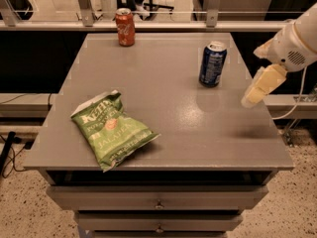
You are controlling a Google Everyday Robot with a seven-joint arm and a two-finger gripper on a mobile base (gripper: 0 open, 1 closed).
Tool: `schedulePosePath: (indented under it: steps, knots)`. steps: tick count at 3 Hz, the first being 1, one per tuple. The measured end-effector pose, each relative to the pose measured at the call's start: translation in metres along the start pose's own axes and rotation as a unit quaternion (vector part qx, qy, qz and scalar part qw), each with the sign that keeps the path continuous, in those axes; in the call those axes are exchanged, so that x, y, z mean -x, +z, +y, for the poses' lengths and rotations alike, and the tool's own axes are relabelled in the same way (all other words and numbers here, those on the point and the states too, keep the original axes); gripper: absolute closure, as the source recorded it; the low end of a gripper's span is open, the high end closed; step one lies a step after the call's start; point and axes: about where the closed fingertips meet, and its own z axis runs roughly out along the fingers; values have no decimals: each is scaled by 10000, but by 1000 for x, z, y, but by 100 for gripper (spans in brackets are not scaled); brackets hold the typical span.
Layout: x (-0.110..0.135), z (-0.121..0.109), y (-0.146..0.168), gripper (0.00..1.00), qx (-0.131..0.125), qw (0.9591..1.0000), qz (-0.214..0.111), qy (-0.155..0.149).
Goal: Move pepsi can near coke can
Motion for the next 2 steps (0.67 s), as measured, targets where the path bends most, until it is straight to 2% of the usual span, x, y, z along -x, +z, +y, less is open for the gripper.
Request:
schedulePosePath:
  steps: [1,2]
  knots:
    - [11,-19,32,0,50,9970,-635,444]
    - [31,-45,51,0,26,9872,-1413,742]
